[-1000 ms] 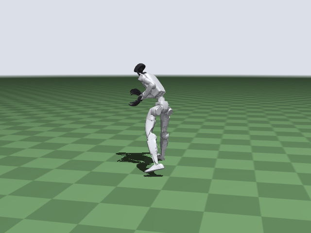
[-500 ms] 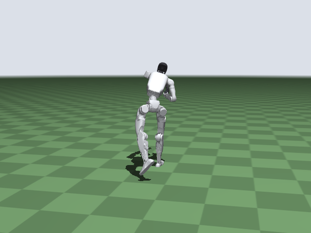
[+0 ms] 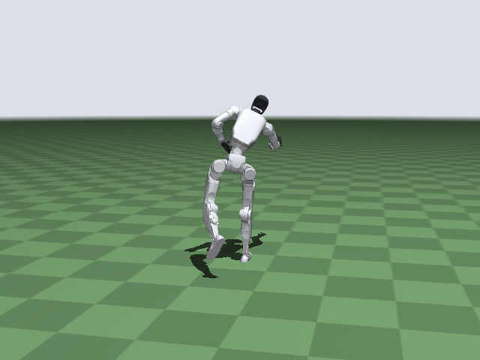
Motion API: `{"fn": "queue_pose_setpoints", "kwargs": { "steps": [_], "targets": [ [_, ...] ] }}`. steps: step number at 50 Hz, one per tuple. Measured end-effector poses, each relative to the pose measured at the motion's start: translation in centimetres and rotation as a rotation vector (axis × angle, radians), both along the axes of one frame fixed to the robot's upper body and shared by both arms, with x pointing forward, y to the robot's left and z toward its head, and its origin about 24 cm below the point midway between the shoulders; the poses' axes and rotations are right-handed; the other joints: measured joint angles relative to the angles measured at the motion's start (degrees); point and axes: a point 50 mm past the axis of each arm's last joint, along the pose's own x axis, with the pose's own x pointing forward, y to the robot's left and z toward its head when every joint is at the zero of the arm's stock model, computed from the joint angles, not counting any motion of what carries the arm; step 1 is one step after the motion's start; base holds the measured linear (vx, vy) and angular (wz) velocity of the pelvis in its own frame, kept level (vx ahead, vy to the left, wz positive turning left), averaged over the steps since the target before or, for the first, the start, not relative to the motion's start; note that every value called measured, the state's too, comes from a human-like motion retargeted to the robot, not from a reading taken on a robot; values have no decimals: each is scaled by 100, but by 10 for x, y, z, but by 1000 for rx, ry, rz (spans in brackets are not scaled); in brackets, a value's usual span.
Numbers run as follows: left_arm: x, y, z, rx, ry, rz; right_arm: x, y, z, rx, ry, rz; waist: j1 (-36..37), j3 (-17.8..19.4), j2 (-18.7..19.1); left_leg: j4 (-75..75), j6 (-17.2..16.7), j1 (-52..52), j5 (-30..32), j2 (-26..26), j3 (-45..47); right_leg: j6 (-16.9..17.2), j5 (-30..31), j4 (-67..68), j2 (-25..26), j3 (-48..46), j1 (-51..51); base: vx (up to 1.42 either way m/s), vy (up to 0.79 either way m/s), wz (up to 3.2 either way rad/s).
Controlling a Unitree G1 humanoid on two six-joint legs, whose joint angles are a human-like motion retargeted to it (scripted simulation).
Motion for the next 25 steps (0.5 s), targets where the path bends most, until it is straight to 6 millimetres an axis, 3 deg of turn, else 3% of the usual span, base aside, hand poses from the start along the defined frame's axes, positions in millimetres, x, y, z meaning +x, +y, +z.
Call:
{"fn": "queue_pose_setpoints", "kwargs": {
  "steps": [4, 7, 10, 13, 15, 17, 20, 22, 25],
  "targets": [
    [-18, 46, -9, 94, 51, 90, -24, 1, -100, 77, 66, 258, -8, -367, -35, 1466, 468, -456, -1102, 112, 392, 186, -101, 93, -80, 501, 217, 20, -7, -17],
    [-13, 75, -14, 251, 41, 231, -51, -11, -199, 285, 239, 285, 79, -603, -57, 2575, 700, -905, -1807, -79, 387, 217, -221, 311, -134, 1083, 399, 22, -5, -51],
    [-6, 105, -32, 466, 73, 419, -90, -12, -290, 526, 443, 280, 125, -726, -76, 3799, 962, -1518, -2498, -238, 402, 205, -541, 849, -162, 1624, 510, 21, -2, -76],
    [-13, 136, -66, 692, 204, 596, -127, 2, -340, 667, 585, 328, 190, -852, -212, 5051, 1053, -2548, -3065, -409, 493, 332, -1125, 1428, -142, 1810, 548, 18, -1, -118],
    [-29, 154, -94, 831, 340, 670, -142, 15, -353, 688, 648, 377, 297, -894, -333, 5853, 1038, -3439, -3412, -454, 655, 339, -1436, 1625, -99, 2042, 607, 14, 2, -190],
    [-51, 166, -123, 961, 486, 692, -143, 27, -350, 610, 699, 434, 480, -748, -460, 6582, 872, -4378, -3681, -397, 852, 244, -1499, 1654, -95, 2565, 751, 10, 8, -278],
    [-85, 169, -158, 1087, 671, 641, -127, 46, -331, 371, 744, 529, 695, -89, -678, 7609, 464, -5505, -4003, -34, 1088, 152, -1336, 1602, -240, 3620, 1222, 8, 15, -350],
    [-103, 167, -174, 1176, 731, 546, -109, 62, -313, 216, 733, 608, 713, 451, -940, 8261, 261, -6132, -4104, 477, 1144, 79, -1284, 1493, -521, 4200, 1675, 11, 17, -337],
    [-125, 174, -190, 1428, 755, 328, -87, 85, -282, 89, 670, 740, 747, 769, -1701, 8854, 63, -7463, -3932, 1387, 1147, 78, -1566, 1631, -1274, 4858, 1879, 17, 18, -277]
  ]
}}
